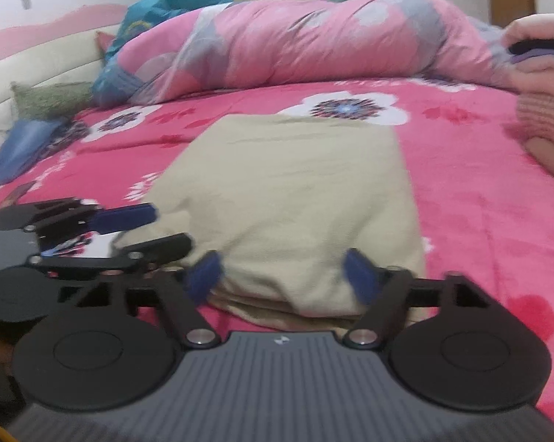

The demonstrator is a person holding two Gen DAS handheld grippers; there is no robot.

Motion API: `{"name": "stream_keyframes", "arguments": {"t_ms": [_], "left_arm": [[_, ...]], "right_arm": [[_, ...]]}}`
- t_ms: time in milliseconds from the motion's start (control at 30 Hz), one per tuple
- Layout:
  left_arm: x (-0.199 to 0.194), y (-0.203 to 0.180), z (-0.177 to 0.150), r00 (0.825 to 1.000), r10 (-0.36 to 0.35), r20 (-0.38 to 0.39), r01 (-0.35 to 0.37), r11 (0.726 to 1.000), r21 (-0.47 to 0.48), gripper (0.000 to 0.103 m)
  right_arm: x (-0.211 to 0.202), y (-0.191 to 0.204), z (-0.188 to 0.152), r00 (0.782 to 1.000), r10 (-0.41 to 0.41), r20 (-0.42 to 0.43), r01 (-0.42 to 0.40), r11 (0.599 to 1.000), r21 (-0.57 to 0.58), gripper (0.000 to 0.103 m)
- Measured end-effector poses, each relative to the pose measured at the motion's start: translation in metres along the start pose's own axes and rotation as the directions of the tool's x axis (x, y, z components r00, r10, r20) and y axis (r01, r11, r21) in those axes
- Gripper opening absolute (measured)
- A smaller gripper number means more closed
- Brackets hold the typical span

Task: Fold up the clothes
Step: 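Move the right gripper over the folded khaki trousers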

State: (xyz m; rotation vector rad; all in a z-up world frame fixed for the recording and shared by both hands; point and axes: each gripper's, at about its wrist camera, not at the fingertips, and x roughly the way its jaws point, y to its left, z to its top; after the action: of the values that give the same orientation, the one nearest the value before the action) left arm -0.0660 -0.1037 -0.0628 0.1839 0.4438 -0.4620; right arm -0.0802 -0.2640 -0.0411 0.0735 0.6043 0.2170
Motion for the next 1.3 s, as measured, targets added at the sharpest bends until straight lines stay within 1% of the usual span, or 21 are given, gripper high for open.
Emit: {"name": "stream_keyframes", "arguments": {"t_ms": [67, 200, 300, 367, 433, 467, 533, 633, 667, 767, 833, 900, 967, 1000, 1033, 1067, 1133, 1167, 1233, 1267, 1300], "left_arm": [[0.0, 0.001, 0.001, 1.0, -0.003, -0.005, 0.003, 1.0, -0.005, 0.049], [-0.004, -0.005, 0.0, 1.0, 0.028, -0.008, -0.028, 0.999, 0.02, 0.051], [-0.009, -0.005, 0.0, 0.999, 0.038, -0.015, -0.038, 0.999, 0.01, 0.052], [-0.012, -0.004, -0.001, 0.999, 0.041, -0.019, -0.041, 0.999, -0.006, 0.054], [-0.014, -0.001, -0.004, 0.999, 0.035, -0.021, -0.036, 0.999, -0.031, 0.055], [-0.014, -0.001, -0.005, 0.999, 0.035, -0.02, -0.036, 0.999, -0.031, 0.055], [-0.016, 0.0, -0.006, 0.999, 0.034, -0.018, -0.035, 0.999, -0.031, 0.055], [-0.02, 0.002, -0.008, 1.0, 0.029, -0.009, -0.029, 0.999, -0.035, 0.056], [-0.023, 0.003, -0.009, 1.0, 0.028, 0.001, -0.028, 0.999, -0.04, 0.055], [-0.037, 0.01, -0.014, 0.998, -0.004, 0.055, 0.008, 0.996, -0.083, 0.055], [-0.043, 0.013, -0.016, 0.998, -0.004, 0.068, 0.011, 0.996, -0.093, 0.055], [-0.046, 0.015, -0.015, 0.997, 0.001, 0.08, 0.007, 0.995, -0.095, 0.055], [-0.047, 0.019, -0.012, 0.996, 0.007, 0.094, 0.002, 0.995, -0.097, 0.055], [-0.046, 0.021, -0.009, 0.995, 0.004, 0.101, 0.006, 0.995, -0.104, 0.055], [-0.044, 0.021, -0.006, 0.994, 0.0, 0.108, 0.012, 0.994, -0.109, 0.055], [-0.039, 0.021, -0.002, 0.994, -0.007, 0.11, 0.019, 0.994, -0.108, 0.055], [-0.028, 0.019, 0.005, 0.994, -0.02, 0.11, 0.031, 0.995, -0.099, 0.054], [-0.021, 0.018, 0.008, 0.994, -0.028, 0.107, 0.038, 0.995, -0.092, 0.054], [-0.005, 0.015, 0.006, 0.998, -0.036, 0.055, 0.04, 0.996, -0.074, 0.052], [0.003, 0.013, 0.004, 0.999, -0.04, 0.026, 0.042, 0.997, -0.064, 0.052], [0.006, 0.012, 0.0, 0.999, -0.039, 0.031, 0.041, 0.998, -0.057, 0.051]], "right_arm": [[0.0, 0.0, 0.003, 1.0, 0.008, -0.007, -0.008, 1.0, 0.018, 0.086], [-0.01, -0.001, 0.01, 1.0, 0.012, 0.014, -0.013, 0.998, 0.063, 0.097], [-0.022, 0.002, 0.014, 0.999, -0.04, 0.028, 0.039, 0.999, 0.036, 0.102], [-0.025, 0.004, 0.016, 0.994, -0.107, -0.002, 0.107, 0.994, -0.004, 0.102], [-0.028, 0.006, 0.018, 0.983, -0.181, -0.021, 0.18, 0.982, -0.055, 0.102], [-0.031, 0.008, 0.019, 0.978, -0.208, -0.01, 0.206, 0.975, -0.085, 0.102], [-0.039, 0.01, 0.02, 0.973, -0.228, 0.038, 0.231, 0.963, -0.137, 0.102], [-0.045, 0.008, 0.028, 0.975, -0.206, 0.084, 0.217, 0.962, -0.165, 0.102], [-0.044, 0.005, 0.032, 0.979, -0.188, 0.085, 0.199, 0.968, -0.151, 0.102], [-0.043, -0.008, 0.044, 0.984, -0.14, 0.112, 0.146, 0.988, -0.044, 0.102], [-0.038, -0.016, 0.053, 0.986, -0.122, 0.113, 0.118, 0.992, 0.044, 0.102], [-0.026, -0.018, 0.062, 0.988, -0.109, 0.106, 0.103, 0.993, 0.064, 0.1], [-0.014, -0.016, 0.068, 0.99, -0.095, 0.107, 0.089, 0.994, 0.057, 0.097], [-0.008, -0.013, 0.07, 0.991, -0.084, 0.102, 0.08, 0.996, 0.042, 0.092], [-0.002, -0.008, 0.072, 0.993, -0.068, 0.098, 0.066, 0.997, 0.028, 0.084], [0.004, -0.004, 0.074, 0.994, -0.053, 0.095, 0.052, 0.999, 0.013, 0.079], [0.013, 0.001, 0.074, 0.995, -0.051, 0.089, 0.053, 0.998, -0.016, 0.058], [0.018, 0.002, 0.074, 0.994, -0.067, 0.081, 0.07, 0.997, -0.032, 0.053], [0.03, 0.001, 0.069, 0.992, -0.113, 0.059, 0.117, 0.99, -0.072, 0.043], [0.039, -0.003, 0.064, 0.989, -0.144, 0.028, 0.146, 0.985, -0.097, 0.039], [0.052, -0.01, 0.056, 0.986, -0.161, -0.03, 0.157, 0.982, -0.108, 0.036]]}}
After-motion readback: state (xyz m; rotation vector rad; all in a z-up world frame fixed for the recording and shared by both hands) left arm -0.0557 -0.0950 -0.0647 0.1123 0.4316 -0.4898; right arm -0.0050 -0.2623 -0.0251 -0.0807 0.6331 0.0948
